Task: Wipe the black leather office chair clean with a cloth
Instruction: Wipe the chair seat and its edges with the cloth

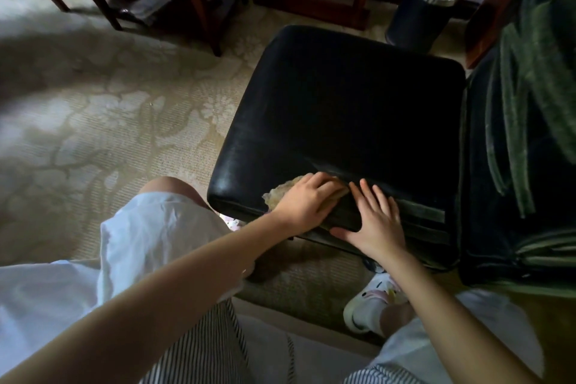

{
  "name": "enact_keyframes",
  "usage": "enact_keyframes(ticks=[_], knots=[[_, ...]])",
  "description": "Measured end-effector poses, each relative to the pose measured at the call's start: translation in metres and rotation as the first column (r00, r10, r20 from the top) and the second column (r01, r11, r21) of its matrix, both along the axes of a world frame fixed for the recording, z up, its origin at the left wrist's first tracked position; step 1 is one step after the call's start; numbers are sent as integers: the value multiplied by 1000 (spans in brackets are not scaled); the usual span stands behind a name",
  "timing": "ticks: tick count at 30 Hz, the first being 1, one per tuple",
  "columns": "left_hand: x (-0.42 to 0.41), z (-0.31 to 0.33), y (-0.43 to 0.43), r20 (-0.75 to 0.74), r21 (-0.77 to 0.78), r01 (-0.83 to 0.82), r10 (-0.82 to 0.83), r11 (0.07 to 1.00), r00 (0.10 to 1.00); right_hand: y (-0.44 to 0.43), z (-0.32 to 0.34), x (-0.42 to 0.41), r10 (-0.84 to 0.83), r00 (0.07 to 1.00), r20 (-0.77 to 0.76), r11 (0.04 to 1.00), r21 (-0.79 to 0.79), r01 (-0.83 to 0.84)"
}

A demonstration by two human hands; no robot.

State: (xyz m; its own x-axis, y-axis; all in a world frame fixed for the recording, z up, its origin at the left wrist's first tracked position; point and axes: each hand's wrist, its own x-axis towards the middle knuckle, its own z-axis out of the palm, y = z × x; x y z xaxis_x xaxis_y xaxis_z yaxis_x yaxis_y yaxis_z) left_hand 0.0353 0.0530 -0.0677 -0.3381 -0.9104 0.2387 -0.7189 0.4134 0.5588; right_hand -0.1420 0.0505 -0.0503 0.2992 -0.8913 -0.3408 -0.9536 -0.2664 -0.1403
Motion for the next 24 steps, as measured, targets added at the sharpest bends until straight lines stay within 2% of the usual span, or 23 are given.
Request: enact_keyframes(ticks=[2, 6, 8, 14, 18, 24], knots=[[13, 9, -9, -33, 31, -15, 16, 999, 999, 1, 0, -4, 12, 1000, 8, 1000, 3, -12], [38, 29, -42, -117, 50, -304, 307, 951, 944, 5, 2, -19, 26, 998, -63, 997, 68, -22], [45, 33, -63, -80, 87, -335, 341, 938, 937, 7, 2, -26, 29, 995, -98, 995, 95, -20], [23, 8, -88, 88, 80, -229, 222, 970, 971, 10, -2, -31, 10, 998, -63, 998, 65, -6], [22, 2, -81, 132, 31, -215, 209, 976, 969, 11, -7, -33, 6, 999, -43, 999, 41, -4], [22, 2, -40, 188, 65, -32, 19, 997, 982, 13, -14, -35, -7, 1000, 9, 1000, -5, 7]])
